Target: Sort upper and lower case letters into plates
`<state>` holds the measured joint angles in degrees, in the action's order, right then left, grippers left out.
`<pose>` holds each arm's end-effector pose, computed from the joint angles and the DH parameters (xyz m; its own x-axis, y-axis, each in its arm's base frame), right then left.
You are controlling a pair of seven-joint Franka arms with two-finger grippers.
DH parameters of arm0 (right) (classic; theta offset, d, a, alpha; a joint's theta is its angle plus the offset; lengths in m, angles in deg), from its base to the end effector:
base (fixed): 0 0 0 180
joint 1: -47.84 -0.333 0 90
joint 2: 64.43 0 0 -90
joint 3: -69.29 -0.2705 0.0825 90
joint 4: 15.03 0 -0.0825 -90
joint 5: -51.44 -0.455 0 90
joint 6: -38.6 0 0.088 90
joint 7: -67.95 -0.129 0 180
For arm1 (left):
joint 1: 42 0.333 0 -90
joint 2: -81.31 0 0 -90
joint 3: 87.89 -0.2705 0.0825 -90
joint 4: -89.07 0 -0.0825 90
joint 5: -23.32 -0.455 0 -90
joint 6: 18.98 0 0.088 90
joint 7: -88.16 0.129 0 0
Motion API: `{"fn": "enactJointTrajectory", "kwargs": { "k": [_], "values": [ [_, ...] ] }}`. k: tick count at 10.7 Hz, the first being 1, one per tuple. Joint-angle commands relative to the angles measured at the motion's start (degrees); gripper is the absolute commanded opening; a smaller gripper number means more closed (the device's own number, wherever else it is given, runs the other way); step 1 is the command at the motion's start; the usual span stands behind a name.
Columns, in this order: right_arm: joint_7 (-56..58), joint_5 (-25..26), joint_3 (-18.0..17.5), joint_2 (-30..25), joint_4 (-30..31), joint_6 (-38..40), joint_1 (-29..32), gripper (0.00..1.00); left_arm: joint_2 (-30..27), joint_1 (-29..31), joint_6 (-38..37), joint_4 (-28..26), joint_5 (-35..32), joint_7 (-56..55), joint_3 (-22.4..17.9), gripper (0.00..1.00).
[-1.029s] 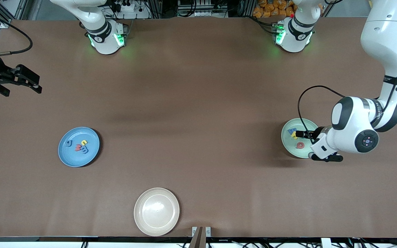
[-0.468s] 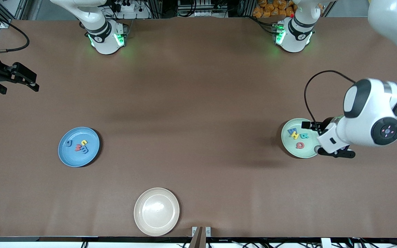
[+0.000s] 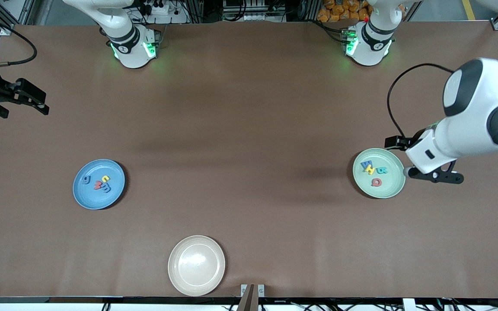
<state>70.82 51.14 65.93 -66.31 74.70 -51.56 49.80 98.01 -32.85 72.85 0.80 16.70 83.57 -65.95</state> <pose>0.6181 0.0162 0.5802 0.9964 0.0745 0.0404 0.0746 -0.9972 -0.0013 0.6629 -0.1182 0.3973 0.9672 -0.1494 -0.2053 -0.1570 -0.9874 -0.0211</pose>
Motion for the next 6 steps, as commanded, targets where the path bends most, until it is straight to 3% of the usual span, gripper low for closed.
{"fn": "enactJointTrajectory", "kwargs": {
  "k": [1, 2, 3, 6],
  "values": [
    [0.5, -0.8, -0.3, -1.3, 1.2, 0.0, 0.8, 1.00, -5.3, 3.0, -0.9, -0.8, -0.2, 1.0, 2.5, 1.00],
    [0.6, -0.8, -0.3, -1.4, 1.6, 0.1, 0.8, 1.00, -6.4, 5.3, -1.0, -0.8, -0.2, 0.6, 5.9, 1.00],
    [0.7, -0.8, -0.3, -1.4, 1.6, 0.2, 1.1, 1.00, -7.5, 6.0, -1.6, -0.8, -0.2, 0.7, 6.8, 1.00],
    [0.8, -0.8, -0.3, -1.3, 1.7, 0.2, 1.4, 1.00, -9.4, 6.1, -3.0, -0.8, 0.0, 0.7, 7.0, 1.00]
  ]
}}
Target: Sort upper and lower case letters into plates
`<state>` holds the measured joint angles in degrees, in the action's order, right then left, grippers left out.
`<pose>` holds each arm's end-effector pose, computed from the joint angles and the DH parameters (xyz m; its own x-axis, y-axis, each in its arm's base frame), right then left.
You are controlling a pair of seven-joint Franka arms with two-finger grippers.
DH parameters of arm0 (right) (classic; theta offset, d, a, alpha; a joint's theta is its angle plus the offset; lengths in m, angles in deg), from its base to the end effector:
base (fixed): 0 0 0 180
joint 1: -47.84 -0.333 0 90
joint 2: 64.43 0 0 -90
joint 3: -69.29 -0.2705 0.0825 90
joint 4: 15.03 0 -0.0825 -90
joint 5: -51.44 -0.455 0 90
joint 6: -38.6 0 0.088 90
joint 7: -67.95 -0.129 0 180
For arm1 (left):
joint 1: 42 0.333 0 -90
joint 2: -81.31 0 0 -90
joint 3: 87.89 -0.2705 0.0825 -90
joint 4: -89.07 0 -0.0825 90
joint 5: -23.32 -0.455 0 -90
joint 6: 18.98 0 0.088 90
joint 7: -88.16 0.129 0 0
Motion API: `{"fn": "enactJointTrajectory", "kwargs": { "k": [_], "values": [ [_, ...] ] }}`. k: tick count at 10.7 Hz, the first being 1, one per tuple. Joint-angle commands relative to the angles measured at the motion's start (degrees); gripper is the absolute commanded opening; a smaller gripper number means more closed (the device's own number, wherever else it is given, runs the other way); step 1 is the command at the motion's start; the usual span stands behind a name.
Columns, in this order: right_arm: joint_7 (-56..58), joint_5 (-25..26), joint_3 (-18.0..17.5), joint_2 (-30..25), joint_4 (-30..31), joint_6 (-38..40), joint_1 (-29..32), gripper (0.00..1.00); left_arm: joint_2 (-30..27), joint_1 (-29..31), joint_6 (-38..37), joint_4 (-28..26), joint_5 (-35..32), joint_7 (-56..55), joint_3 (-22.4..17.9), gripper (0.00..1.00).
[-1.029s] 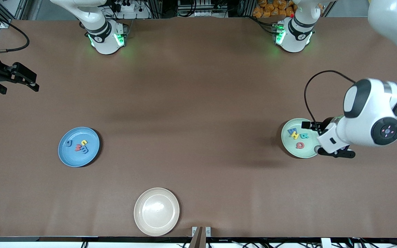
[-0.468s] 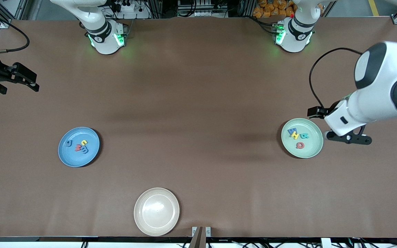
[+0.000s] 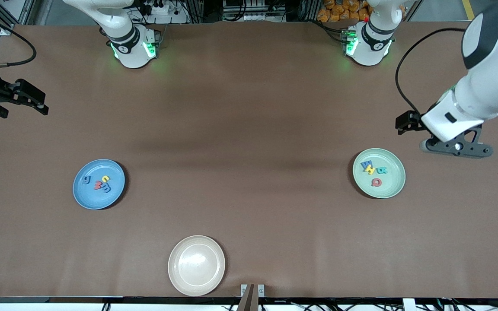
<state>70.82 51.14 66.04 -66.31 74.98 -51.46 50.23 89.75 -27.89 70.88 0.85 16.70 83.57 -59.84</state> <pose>0.6179 0.0104 0.5774 0.9973 0.0651 0.0338 0.0652 -0.9979 -0.0017 0.6400 -0.1293 0.4897 0.9817 -0.1636 -0.0972 -0.1693 -0.9841 -0.0538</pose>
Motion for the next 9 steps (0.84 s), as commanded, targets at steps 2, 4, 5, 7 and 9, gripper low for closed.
{"fn": "enactJointTrajectory", "kwargs": {
  "k": [2, 4, 5, 7, 9],
  "values": [
    [0.8, -0.8, -0.3, -1.2, 1.4, 0.1, 0.9, 1.00, -3.1, 1.0, -1.0, -0.8, 0.0, 1.1, 0.5, 1.00],
    [0.8, -0.8, -0.3, -1.2, 1.4, 0.1, 0.9, 1.00, -4.8, 0.4, -1.2, -0.9, 0.2, 1.1, -0.1, 1.00],
    [0.8, -0.8, -0.3, -1.2, 1.4, 0.1, 0.9, 1.00, -5.6, -1.3, -1.7, -0.9, 0.4, 1.1, -1.7, 1.00],
    [0.8, -0.8, -0.3, -1.1, 1.5, 0.1, 1.0, 1.00, -7.3, -9.6, -1.9, -1.4, 5.2, 1.3, -12.8, 1.00],
    [0.8, -0.8, -0.3, -1.2, 2.2, -0.4, 1.0, 1.00, -8.2, -14.4, -1.8, -1.4, 6.1, 2.5, -18.6, 1.00]
  ]
}}
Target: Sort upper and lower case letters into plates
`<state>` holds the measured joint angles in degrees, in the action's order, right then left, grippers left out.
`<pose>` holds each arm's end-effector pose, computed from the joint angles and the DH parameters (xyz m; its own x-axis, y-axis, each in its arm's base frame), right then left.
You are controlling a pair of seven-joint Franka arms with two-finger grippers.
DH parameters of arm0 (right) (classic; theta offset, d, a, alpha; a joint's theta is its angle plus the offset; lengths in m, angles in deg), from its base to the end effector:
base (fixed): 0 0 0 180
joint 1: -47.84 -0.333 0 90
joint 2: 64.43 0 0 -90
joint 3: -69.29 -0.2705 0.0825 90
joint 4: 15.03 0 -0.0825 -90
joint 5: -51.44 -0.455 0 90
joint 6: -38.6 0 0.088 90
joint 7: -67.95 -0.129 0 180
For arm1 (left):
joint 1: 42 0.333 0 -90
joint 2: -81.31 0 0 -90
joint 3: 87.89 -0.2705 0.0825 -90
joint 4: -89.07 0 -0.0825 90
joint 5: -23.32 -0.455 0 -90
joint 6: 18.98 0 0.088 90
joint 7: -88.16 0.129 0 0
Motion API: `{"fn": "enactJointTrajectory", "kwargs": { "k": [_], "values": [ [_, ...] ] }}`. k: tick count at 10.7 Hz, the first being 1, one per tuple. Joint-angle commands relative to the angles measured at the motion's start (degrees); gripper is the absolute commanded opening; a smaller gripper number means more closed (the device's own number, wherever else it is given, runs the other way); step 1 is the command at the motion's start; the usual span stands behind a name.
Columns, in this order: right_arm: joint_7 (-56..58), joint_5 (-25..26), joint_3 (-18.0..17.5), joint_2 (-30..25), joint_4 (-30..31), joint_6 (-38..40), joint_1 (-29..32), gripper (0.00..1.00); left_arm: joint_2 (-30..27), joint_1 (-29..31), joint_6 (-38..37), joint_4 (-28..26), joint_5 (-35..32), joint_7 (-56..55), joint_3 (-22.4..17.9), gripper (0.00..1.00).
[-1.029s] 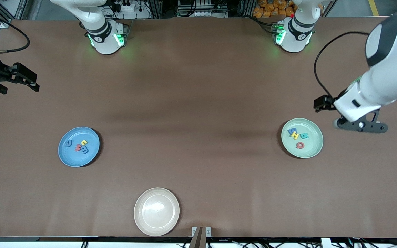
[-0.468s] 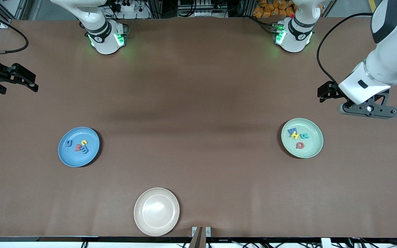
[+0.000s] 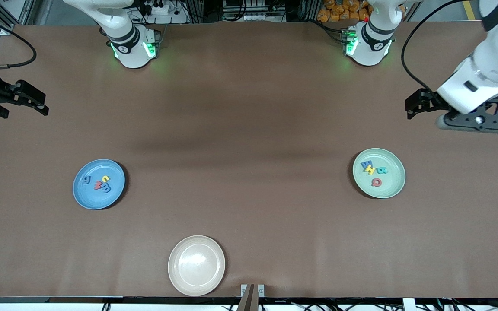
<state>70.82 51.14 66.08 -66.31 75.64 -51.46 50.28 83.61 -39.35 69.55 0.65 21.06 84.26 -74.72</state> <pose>0.6175 0.0094 0.5711 0.9977 0.0635 0.0223 0.0636 -0.9980 -0.0023 0.6228 -0.1083 0.5452 0.9928 -0.1144 -0.0350 -0.1155 -0.9928 -0.0327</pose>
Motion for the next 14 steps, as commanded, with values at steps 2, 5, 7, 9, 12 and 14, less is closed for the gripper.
{"fn": "enactJointTrajectory", "kwargs": {
  "k": [2, 5, 7, 9, 12, 14],
  "values": [
    [0.8, -0.8, -0.4, -1.2, 1.6, -0.6, 1.0, 1.00, -2.1, -4.0, -0.5, -1.4, 1.7, 1.8, -4.9, 1.00],
    [0.8, -0.8, -0.4, -1.1, 1.9, -0.6, 1.0, 1.00, -2.1, -4.5, -0.3, -1.5, 2.6, 1.8, -6.1, 1.00],
    [0.8, -0.8, -0.4, -1.1, 1.9, -0.6, 0.9, 1.00, -2.1, -4.5, 0.6, -1.4, 2.7, 1.8, -6.2, 1.00],
    [0.8, -0.8, -0.4, -1.1, 1.9, -0.6, 0.9, 1.00, -2.2, -4.4, 0.6, -1.6, 2.7, 1.9, -7.6, 1.00],
    [0.8, -0.8, -0.4, -1.1, 1.9, -0.7, 0.9, 1.00, -3.1, -4.6, 0.5, -2.5, 2.7, 1.8, -9.9, 1.00],
    [0.8, -0.8, -0.4, -1.1, 1.9, -0.6, 0.9, 1.00, -3.3, -4.5, 0.5, -2.5, 2.7, 1.8, -10.2, 1.00]
  ]
}}
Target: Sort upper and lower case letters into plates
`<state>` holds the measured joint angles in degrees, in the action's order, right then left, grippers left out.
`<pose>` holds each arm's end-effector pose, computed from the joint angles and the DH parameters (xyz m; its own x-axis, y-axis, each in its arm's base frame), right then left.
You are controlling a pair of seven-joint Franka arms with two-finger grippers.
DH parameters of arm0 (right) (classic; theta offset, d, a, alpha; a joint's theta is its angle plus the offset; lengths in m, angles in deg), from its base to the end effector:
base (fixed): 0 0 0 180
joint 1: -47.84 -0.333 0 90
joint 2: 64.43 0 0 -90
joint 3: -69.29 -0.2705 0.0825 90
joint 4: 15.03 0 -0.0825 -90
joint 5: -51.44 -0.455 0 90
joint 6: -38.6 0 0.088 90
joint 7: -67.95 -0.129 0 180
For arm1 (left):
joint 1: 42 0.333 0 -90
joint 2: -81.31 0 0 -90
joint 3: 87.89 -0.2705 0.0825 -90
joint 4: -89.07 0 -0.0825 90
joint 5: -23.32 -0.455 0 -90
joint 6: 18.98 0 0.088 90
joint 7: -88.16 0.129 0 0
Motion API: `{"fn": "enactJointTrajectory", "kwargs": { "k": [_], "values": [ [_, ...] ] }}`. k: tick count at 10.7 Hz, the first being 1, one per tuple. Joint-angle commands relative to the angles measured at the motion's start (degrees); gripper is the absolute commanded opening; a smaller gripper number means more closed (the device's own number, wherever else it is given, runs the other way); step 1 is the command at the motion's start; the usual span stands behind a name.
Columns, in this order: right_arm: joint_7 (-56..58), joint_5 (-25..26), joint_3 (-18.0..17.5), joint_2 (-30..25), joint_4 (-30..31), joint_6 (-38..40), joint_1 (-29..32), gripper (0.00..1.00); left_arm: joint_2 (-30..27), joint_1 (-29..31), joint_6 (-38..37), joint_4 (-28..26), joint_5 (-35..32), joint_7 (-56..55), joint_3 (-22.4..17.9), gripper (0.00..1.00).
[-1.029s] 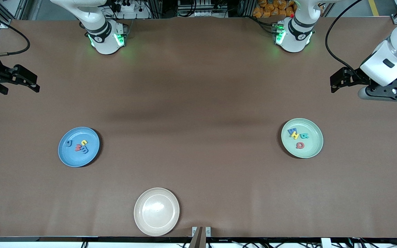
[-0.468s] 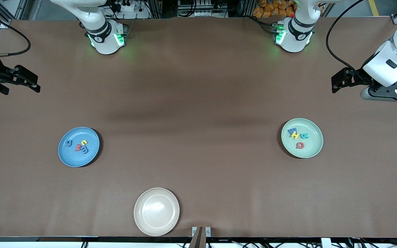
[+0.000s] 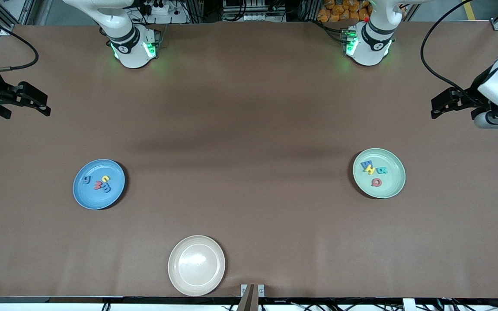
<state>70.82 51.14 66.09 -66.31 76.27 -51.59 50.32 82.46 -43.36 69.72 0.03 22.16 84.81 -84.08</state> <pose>0.6174 0.0088 0.5653 0.9979 0.0626 0.0135 0.0626 -0.9980 -0.0027 0.6255 -0.0536 0.5516 0.9992 -0.0313 -0.0248 -0.0318 -0.9993 -0.0204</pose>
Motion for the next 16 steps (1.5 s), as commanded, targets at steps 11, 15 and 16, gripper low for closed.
{"fn": "enactJointTrajectory", "kwargs": {
  "k": [11, 15, 16],
  "values": [
    [0.8, -0.8, -0.5, -1.1, 1.2, -0.5, 0.9, 1.00, -2.6, -1.1, -0.6, 0.4, 1.3, 0.5, -2.0, 1.00],
    [0.8, -0.8, -0.5, -1.1, 1.2, -0.5, 0.9, 1.00, -2.6, -1.1, -0.6, 0.4, 1.4, 0.5, -2.1, 1.00],
    [0.8, -0.8, -0.5, -1.1, 1.2, -0.5, 0.9, 1.00, -2.6, -1.1, -0.6, 0.4, 1.5, 0.5, -2.1, 1.00]
  ]
}}
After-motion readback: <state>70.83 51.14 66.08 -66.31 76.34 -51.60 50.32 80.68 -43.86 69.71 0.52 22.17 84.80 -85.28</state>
